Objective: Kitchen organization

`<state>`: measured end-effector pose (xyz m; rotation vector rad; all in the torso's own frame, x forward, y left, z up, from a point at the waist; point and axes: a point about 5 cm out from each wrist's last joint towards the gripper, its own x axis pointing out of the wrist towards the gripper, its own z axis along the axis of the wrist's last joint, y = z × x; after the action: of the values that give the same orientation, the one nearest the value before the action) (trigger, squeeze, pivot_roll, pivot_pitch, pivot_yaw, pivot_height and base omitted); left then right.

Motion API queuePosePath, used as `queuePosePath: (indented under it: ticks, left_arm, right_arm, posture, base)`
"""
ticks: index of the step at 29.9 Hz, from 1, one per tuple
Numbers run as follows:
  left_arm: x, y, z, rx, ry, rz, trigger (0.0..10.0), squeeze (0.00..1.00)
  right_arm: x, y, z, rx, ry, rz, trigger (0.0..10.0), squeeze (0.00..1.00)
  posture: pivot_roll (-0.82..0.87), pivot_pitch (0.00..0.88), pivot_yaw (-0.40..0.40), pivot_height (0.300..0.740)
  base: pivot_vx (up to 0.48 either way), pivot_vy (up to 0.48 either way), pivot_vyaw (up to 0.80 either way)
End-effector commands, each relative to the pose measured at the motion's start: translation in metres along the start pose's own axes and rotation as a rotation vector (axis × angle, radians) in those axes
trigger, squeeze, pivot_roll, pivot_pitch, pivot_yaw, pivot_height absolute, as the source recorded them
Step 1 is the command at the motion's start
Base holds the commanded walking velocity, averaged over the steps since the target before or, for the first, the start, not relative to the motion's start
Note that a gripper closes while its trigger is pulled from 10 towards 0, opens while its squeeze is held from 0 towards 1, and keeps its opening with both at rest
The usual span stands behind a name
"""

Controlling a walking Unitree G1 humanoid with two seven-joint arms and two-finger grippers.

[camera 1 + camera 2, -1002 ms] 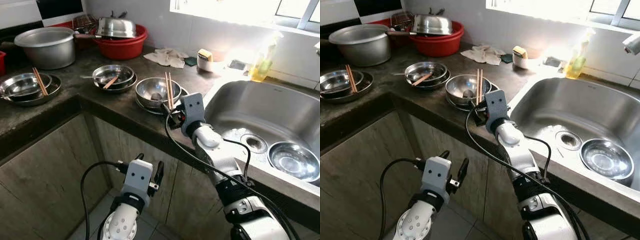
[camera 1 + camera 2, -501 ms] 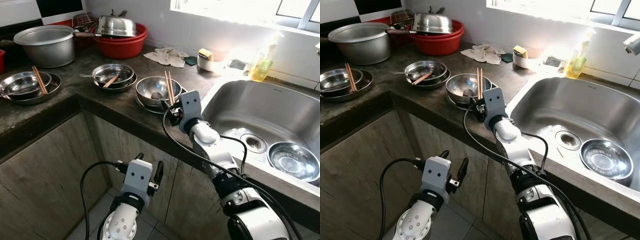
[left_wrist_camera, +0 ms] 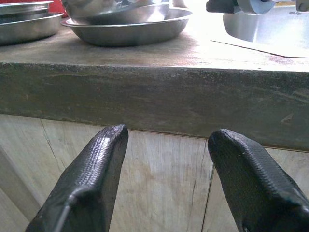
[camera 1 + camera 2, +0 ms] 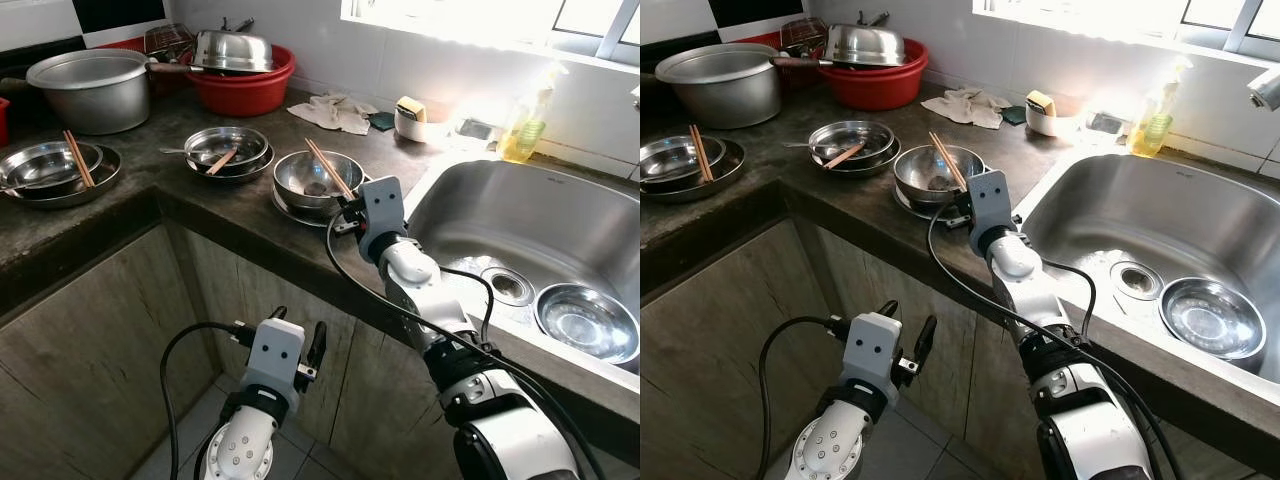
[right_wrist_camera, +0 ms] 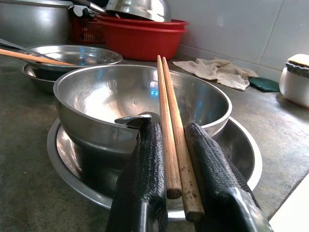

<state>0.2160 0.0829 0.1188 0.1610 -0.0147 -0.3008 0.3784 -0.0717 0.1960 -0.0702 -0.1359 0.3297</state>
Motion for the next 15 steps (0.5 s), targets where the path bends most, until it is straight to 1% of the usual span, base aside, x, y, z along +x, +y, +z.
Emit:
queuePosePath:
  ticks: [1,5,10,11,15]
  left_arm:
    - [0.000,-0.001,0.003,0.000,-0.006,0.001,10.0,0.00]
    - [0.001,-0.001,0.003,0.001,-0.007,0.001,10.0,0.00]
    - [0.002,0.000,0.003,0.000,-0.009,0.002,10.0,0.00]
    - [0.003,0.000,0.003,0.000,-0.010,0.002,10.0,0.00]
    - [0.004,0.000,0.003,0.001,-0.011,0.006,10.0,0.00]
  right_arm:
    - [0.002,-0.001,0.006,-0.003,-0.026,-0.009,0.0,0.00]
    - [0.002,-0.002,0.006,-0.005,-0.033,-0.018,0.0,0.00]
    - [0.000,-0.008,0.009,-0.007,-0.059,-0.070,0.0,0.00]
    - [-0.004,-0.014,0.013,-0.005,-0.092,-0.117,0.0,0.00]
    - [-0.016,-0.025,0.027,0.021,-0.181,-0.176,0.0,0.00]
  posture:
    - [0.23,0.055,-0.082,0.740]
    - [0.23,0.054,-0.085,0.740]
    - [0.23,0.052,-0.084,0.740]
    - [0.23,0.048,-0.083,0.740]
    - [0.23,0.043,-0.082,0.740]
  base:
    - [0.000,0.000,0.00]
    - [0.000,0.000,0.00]
    - [0.000,0.000,0.00]
    - [0.000,0.000,0.00]
    - [0.000,0.000,0.00]
